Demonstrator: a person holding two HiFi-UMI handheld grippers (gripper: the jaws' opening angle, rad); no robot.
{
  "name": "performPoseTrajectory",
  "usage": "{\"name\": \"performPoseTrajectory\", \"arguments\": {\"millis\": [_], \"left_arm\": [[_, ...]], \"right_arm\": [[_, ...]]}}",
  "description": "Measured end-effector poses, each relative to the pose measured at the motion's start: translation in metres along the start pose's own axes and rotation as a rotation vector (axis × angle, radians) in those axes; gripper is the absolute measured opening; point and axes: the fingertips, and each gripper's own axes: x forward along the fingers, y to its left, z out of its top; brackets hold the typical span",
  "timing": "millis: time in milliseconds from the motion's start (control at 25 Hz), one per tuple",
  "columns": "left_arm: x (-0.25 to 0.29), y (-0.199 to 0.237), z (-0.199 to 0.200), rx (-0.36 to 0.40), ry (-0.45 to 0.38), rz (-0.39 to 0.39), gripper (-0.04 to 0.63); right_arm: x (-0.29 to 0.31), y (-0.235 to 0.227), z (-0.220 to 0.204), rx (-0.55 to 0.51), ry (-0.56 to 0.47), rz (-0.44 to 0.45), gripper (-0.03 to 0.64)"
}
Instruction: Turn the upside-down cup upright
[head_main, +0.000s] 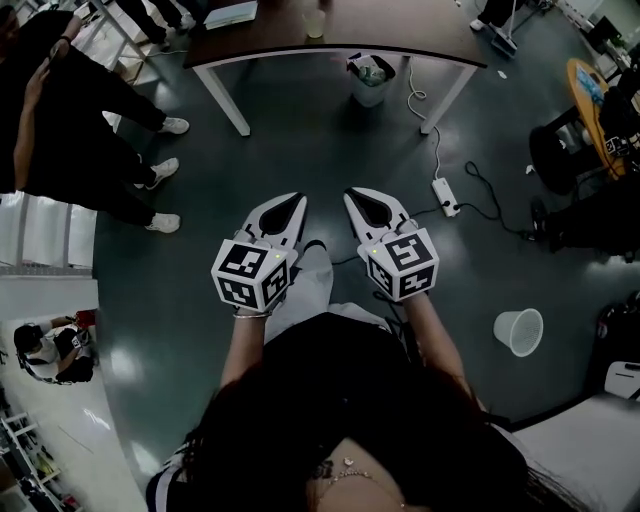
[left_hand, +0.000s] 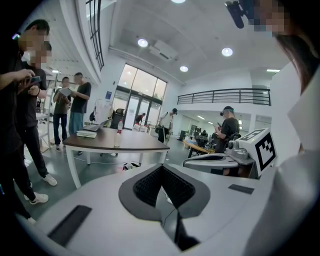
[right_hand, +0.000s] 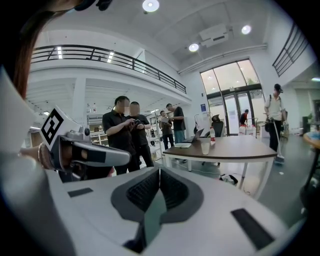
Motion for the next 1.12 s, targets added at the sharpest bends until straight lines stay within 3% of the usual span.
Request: {"name": "performPoseTrajectory", "arguments": {"millis": [640,1120], "left_arm": [[0.111,0.133,0.076,0.009,-0.012,-0.082,0.003],[0.160,0.173,0.098,0.006,-0.013,-0.105,0.003]], "right_arm": [[0.156,-0.078,0.070,-0.017,0.000,-0.059,0.017],[0.199,-0.118,0.091,0.009,-0.027,-0.095,0.017]]}}
